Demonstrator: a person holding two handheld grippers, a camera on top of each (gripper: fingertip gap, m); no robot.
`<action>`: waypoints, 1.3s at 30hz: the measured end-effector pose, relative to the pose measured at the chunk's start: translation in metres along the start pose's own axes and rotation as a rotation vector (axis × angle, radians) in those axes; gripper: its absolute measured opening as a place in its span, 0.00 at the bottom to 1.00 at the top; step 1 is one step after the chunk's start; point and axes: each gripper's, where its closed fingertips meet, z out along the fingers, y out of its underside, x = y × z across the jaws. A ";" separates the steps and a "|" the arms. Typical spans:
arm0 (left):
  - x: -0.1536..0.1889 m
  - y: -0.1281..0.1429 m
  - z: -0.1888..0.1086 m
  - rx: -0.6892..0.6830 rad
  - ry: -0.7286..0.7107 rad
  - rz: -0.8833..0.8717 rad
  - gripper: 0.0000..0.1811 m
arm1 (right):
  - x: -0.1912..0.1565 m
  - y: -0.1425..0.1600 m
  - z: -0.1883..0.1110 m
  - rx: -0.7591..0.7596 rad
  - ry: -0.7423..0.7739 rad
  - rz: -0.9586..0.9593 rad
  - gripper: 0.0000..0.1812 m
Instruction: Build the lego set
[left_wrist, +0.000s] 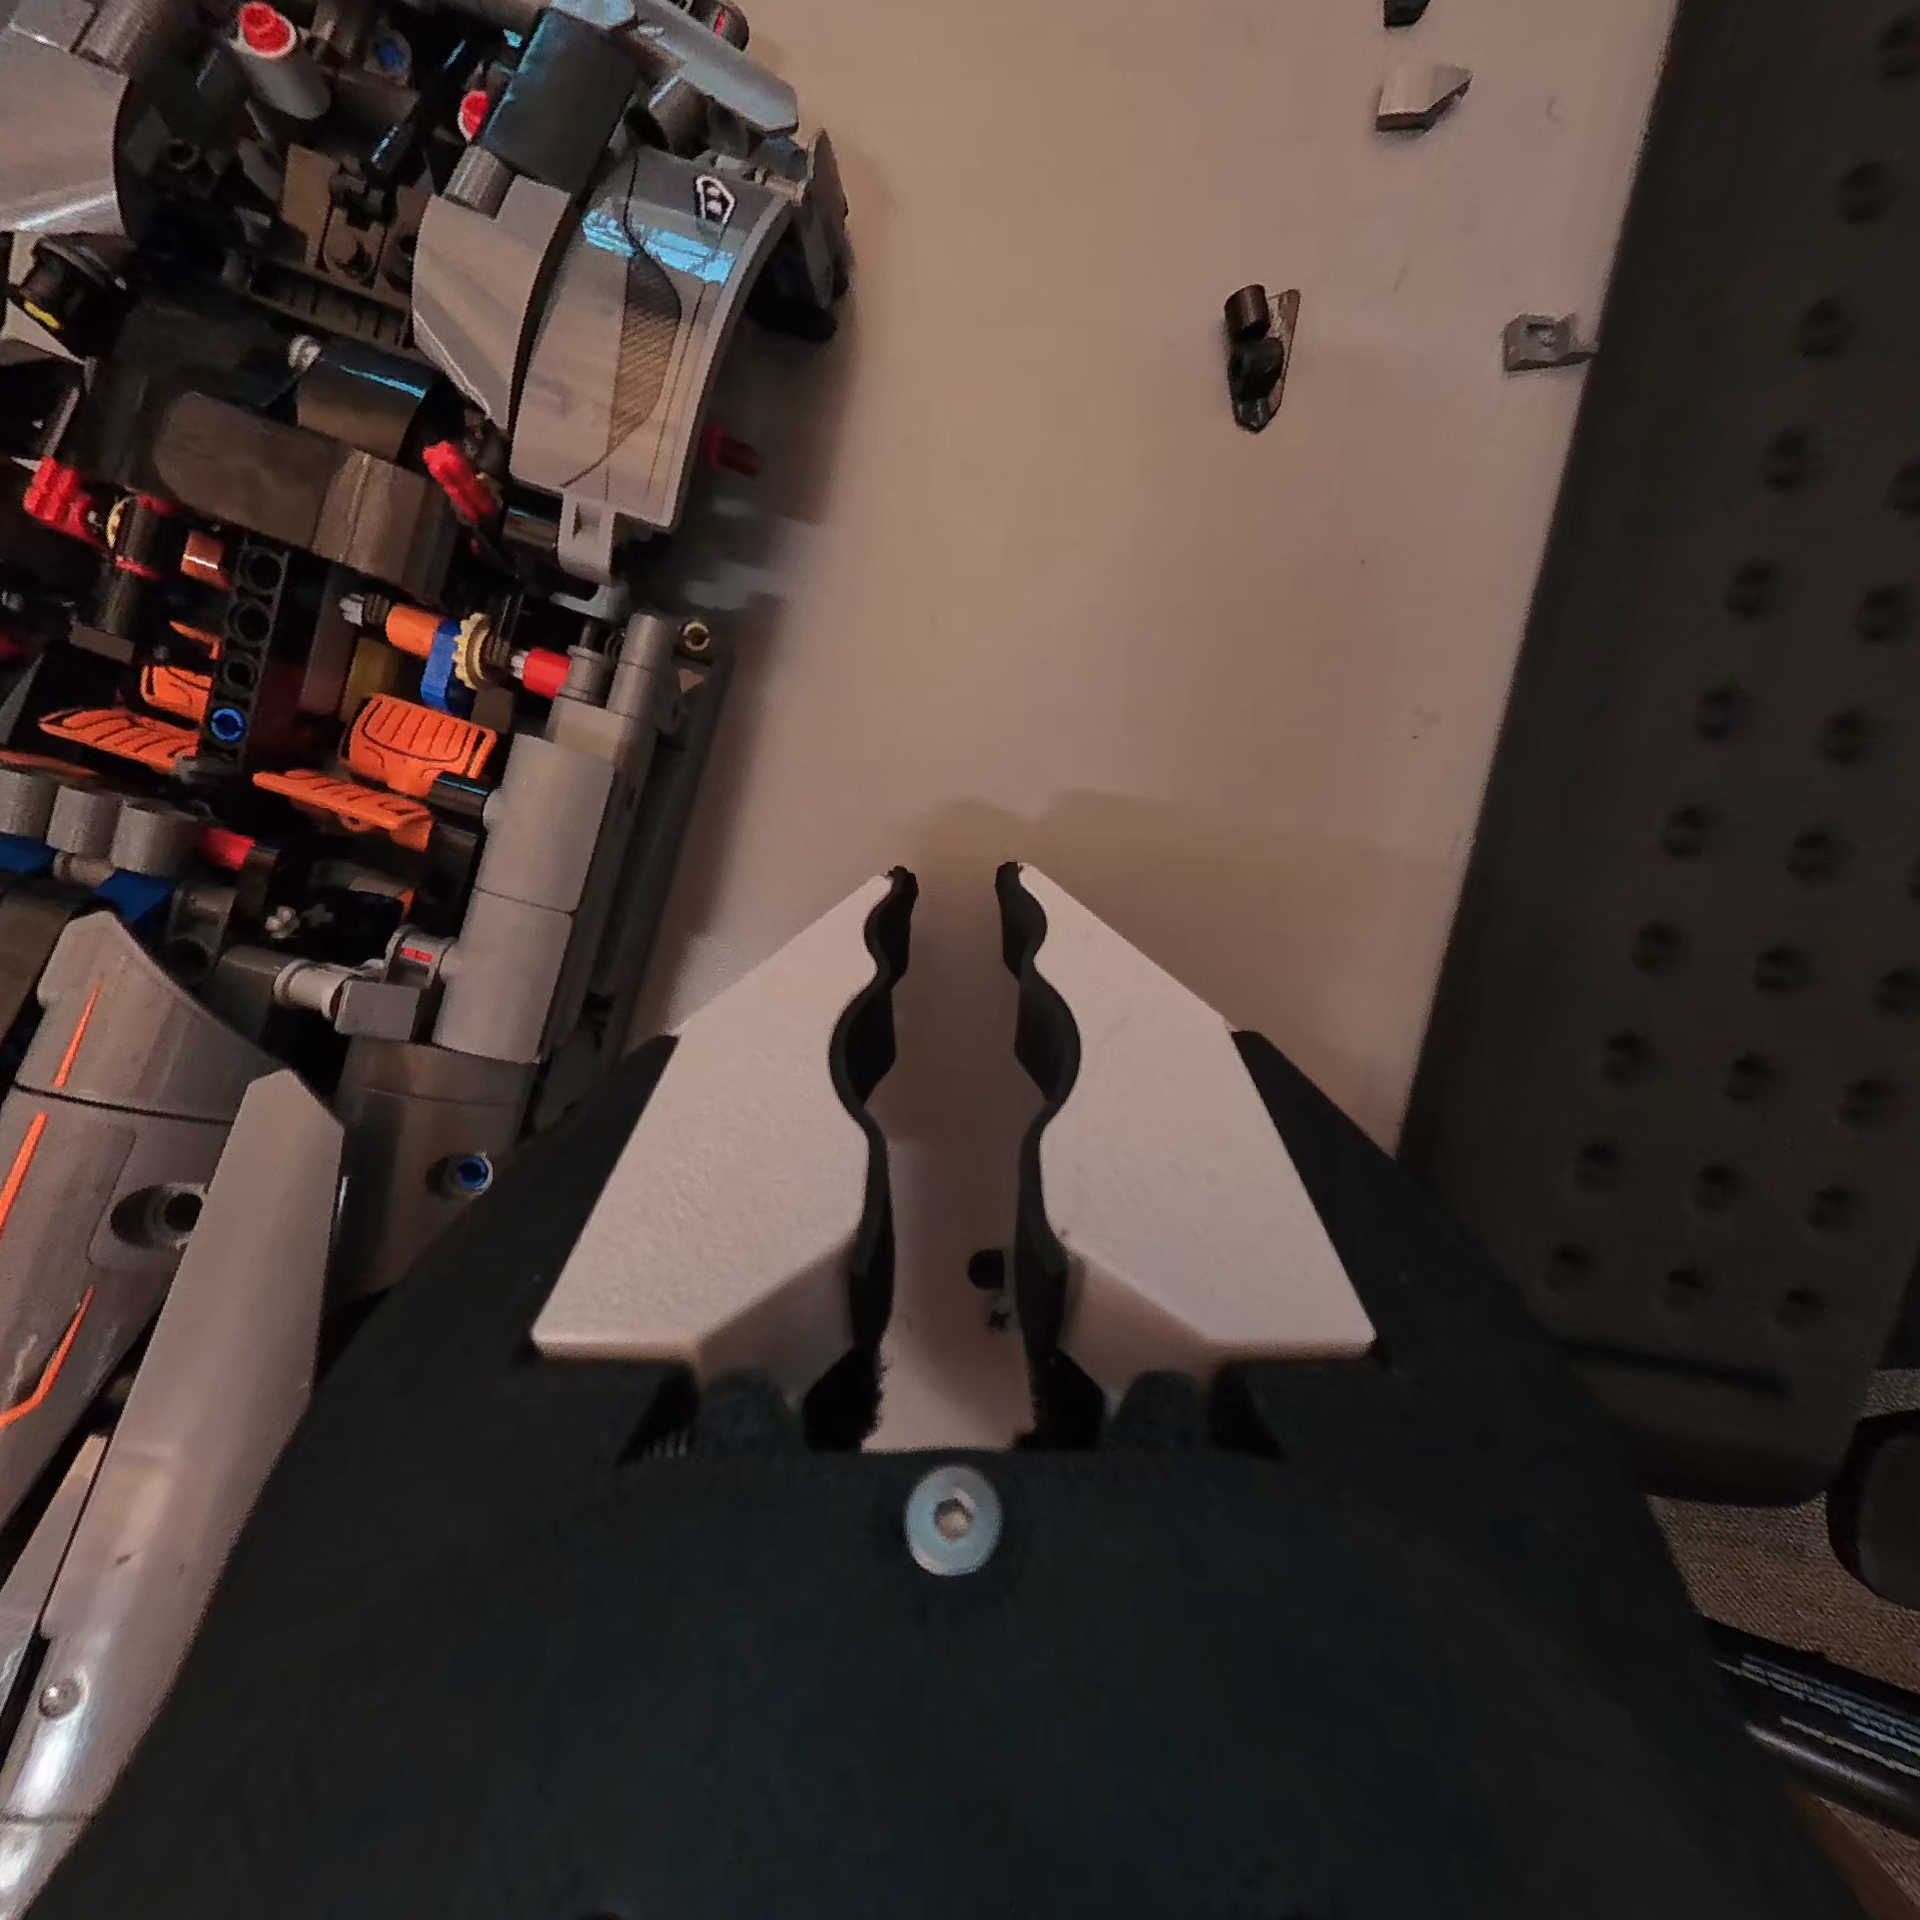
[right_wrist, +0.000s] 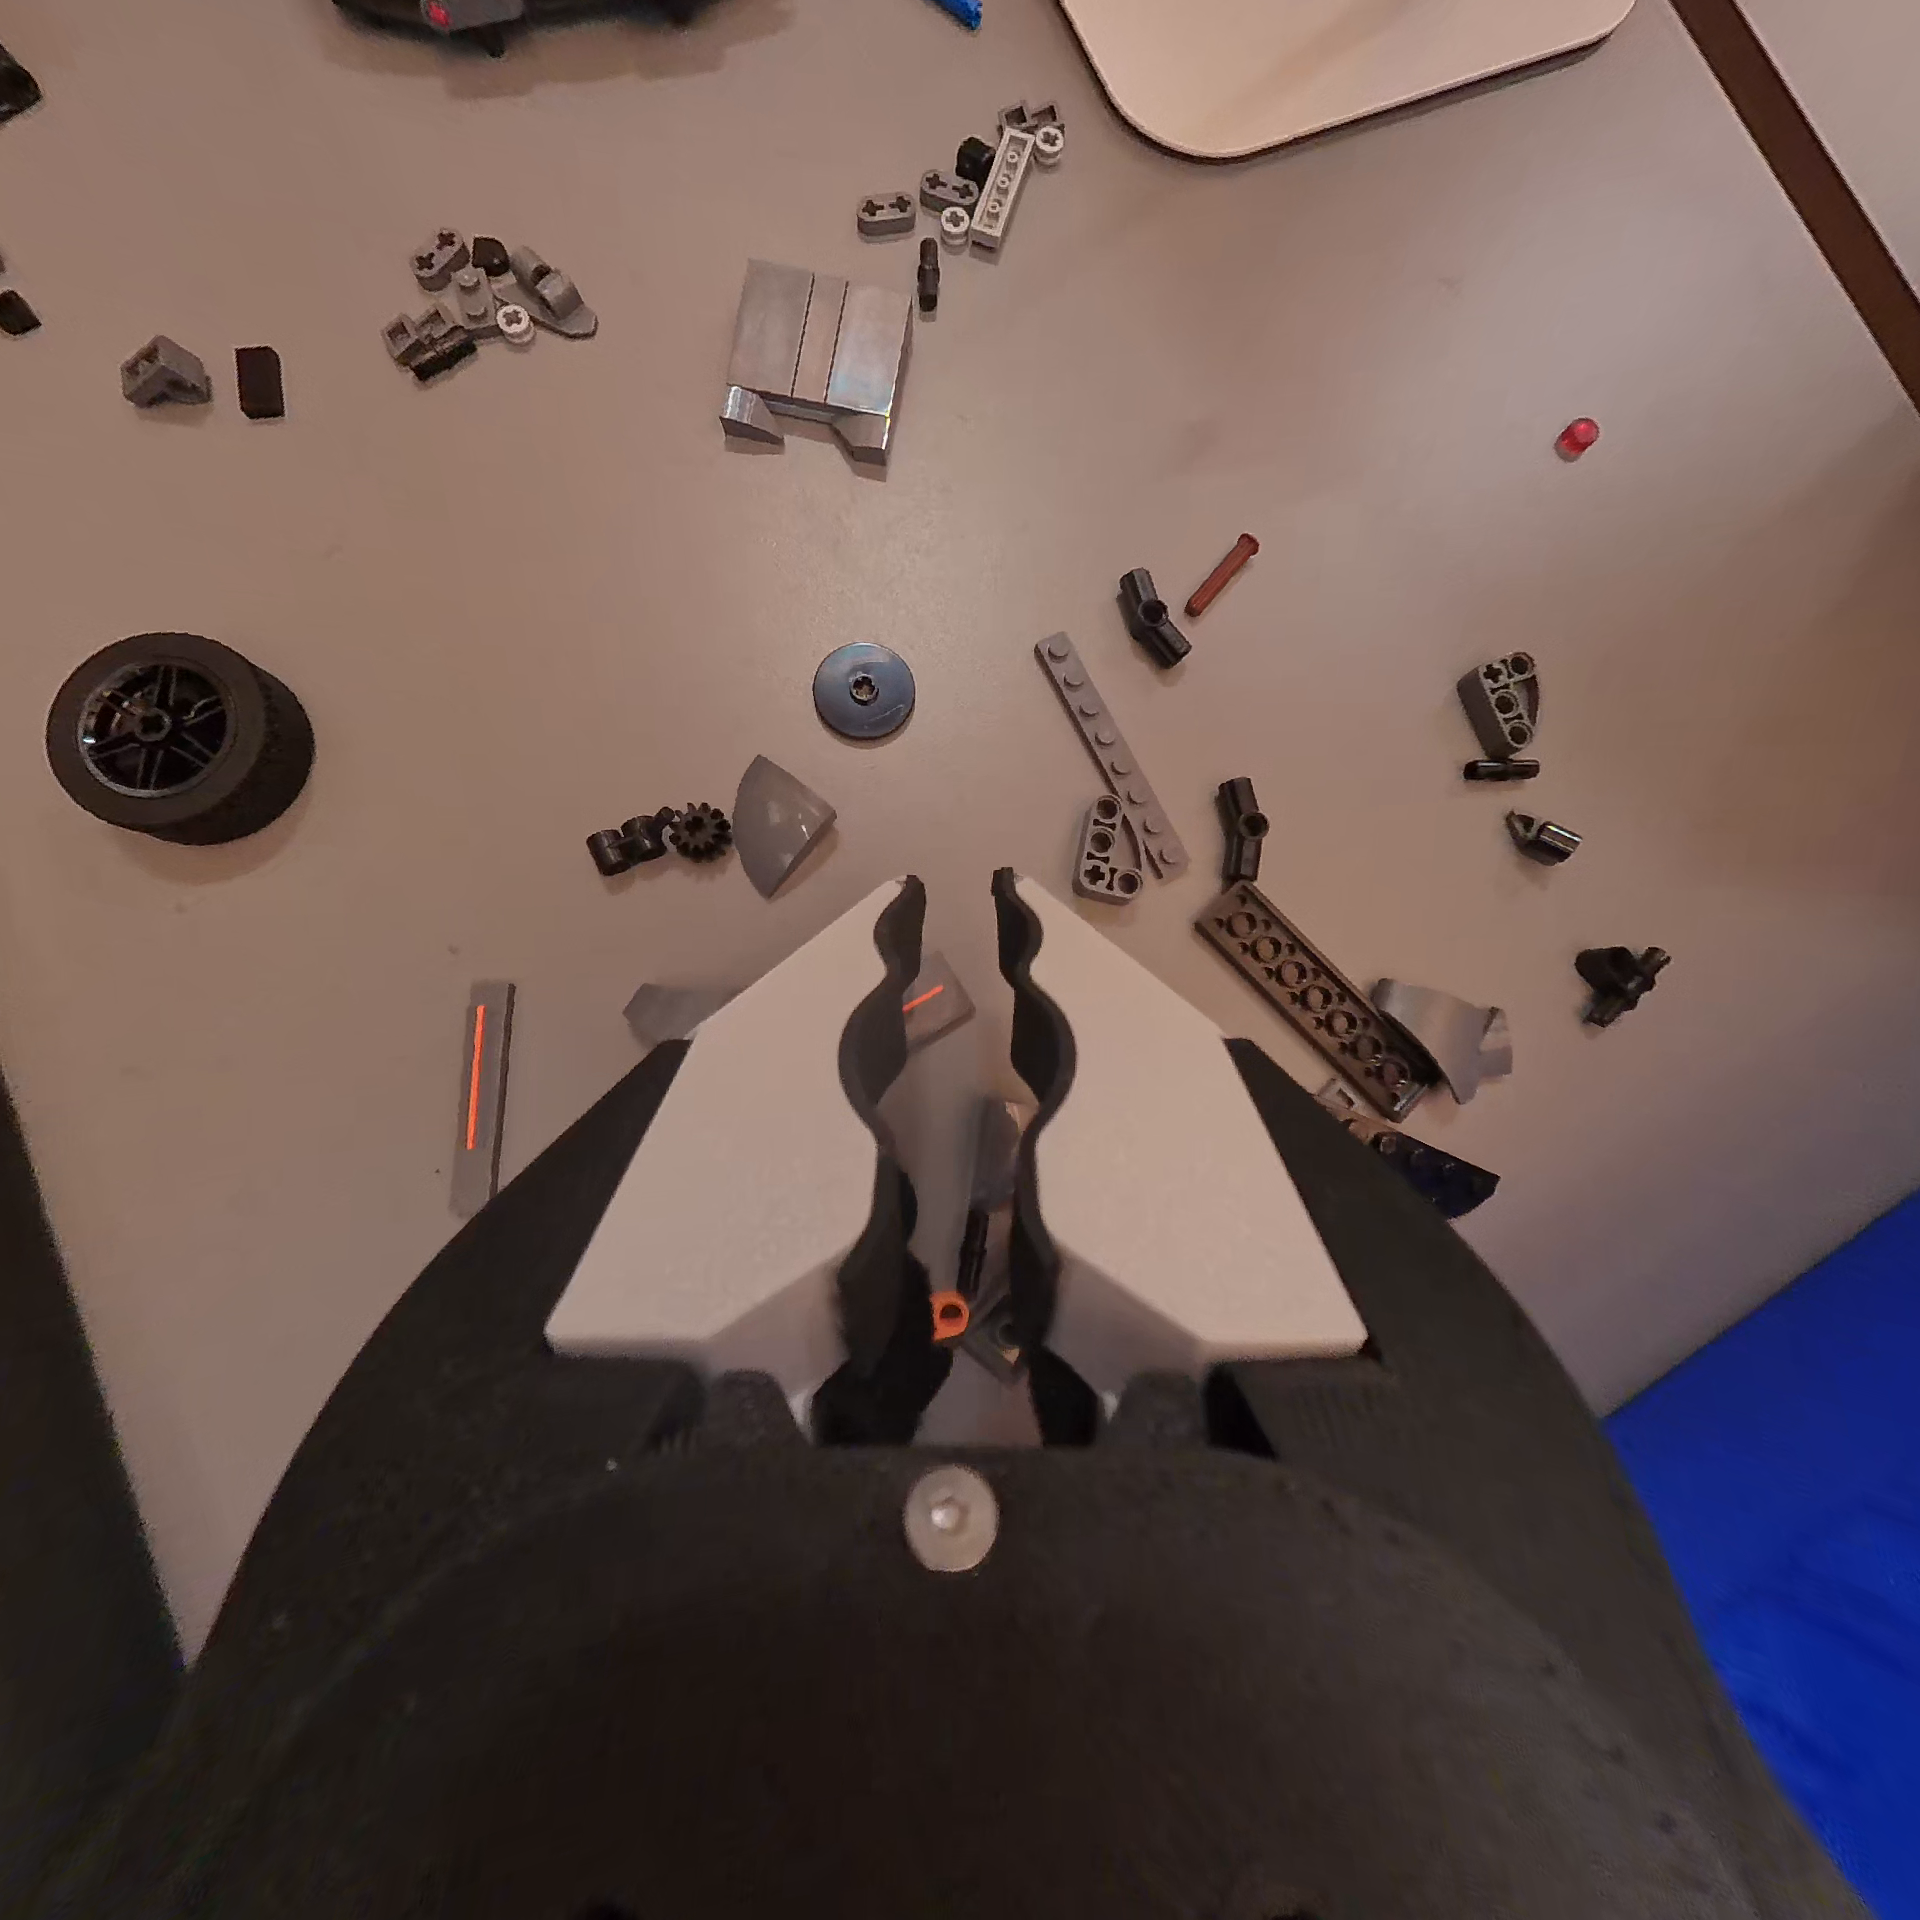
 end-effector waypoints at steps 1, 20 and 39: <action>0.000 0.001 0.000 -0.004 -0.001 0.000 0.08 | 0.000 0.000 0.000 -0.001 0.000 0.000 0.07; -0.001 -0.001 0.000 0.009 0.004 -0.009 0.09 | -0.001 0.002 0.002 -0.014 -0.005 0.002 0.09; -0.005 -0.005 0.001 0.023 -0.011 -0.010 0.10 | 0.001 -0.018 -0.003 0.041 0.042 0.045 0.11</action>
